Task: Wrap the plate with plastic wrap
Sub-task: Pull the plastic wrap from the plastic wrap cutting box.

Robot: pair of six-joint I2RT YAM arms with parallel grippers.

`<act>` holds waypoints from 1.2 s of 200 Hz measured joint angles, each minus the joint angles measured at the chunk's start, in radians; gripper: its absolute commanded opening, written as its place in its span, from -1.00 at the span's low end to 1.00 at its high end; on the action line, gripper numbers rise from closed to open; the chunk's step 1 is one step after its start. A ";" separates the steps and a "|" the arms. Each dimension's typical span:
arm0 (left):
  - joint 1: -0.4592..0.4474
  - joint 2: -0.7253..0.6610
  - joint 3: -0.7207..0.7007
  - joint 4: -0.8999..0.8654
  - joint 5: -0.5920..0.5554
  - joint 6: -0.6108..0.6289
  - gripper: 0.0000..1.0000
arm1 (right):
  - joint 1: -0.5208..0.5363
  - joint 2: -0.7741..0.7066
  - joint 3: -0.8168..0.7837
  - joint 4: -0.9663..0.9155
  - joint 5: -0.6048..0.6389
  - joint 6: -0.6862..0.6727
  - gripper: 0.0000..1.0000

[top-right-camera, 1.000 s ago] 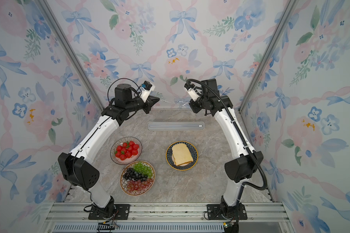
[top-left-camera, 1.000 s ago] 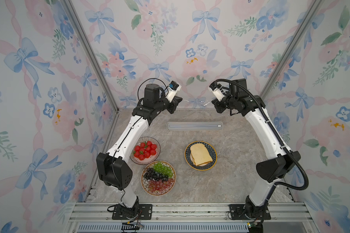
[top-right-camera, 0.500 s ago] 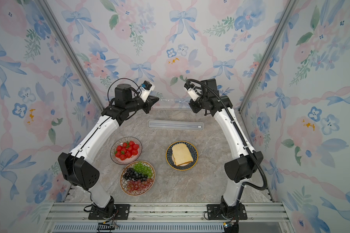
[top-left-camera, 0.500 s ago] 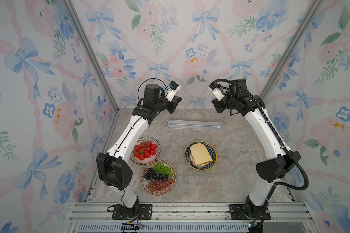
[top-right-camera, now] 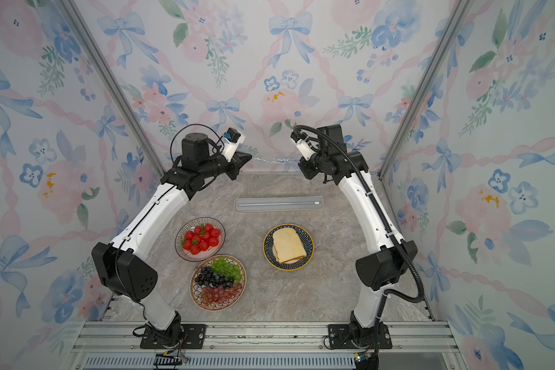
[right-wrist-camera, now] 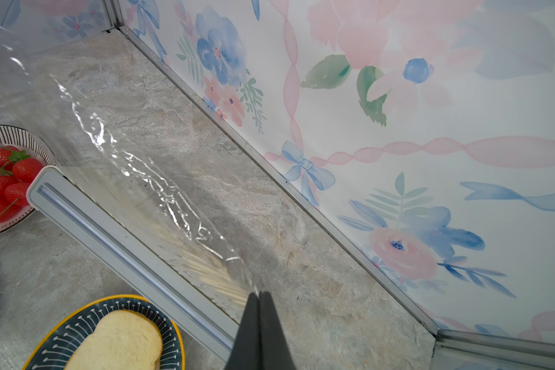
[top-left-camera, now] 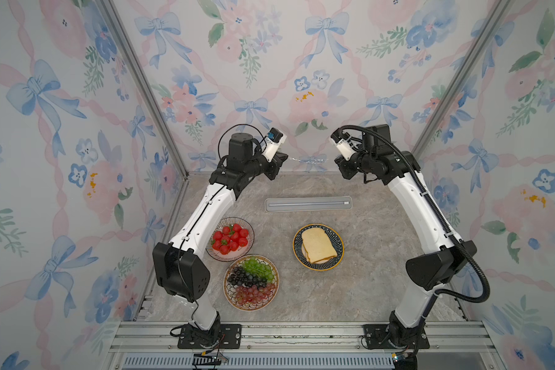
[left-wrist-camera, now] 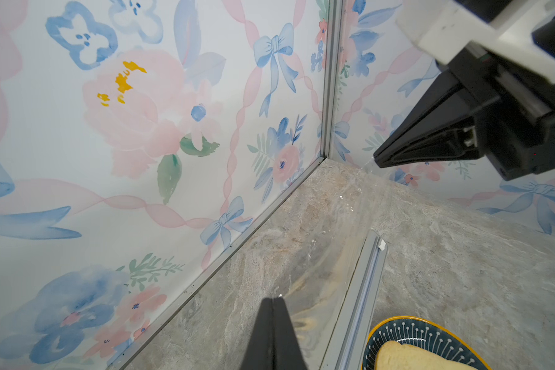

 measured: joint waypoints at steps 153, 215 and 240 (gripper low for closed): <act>-0.001 -0.019 -0.005 0.009 -0.035 -0.024 -1.00 | 0.006 -0.002 0.028 0.008 0.023 0.000 -1.00; -0.001 -0.023 -0.005 0.024 -0.042 -0.028 -1.00 | 0.006 -0.002 0.028 0.021 0.023 0.000 -1.00; -0.001 -0.023 -0.005 0.024 -0.043 -0.028 -1.00 | 0.006 -0.001 0.029 0.024 0.023 0.000 -1.00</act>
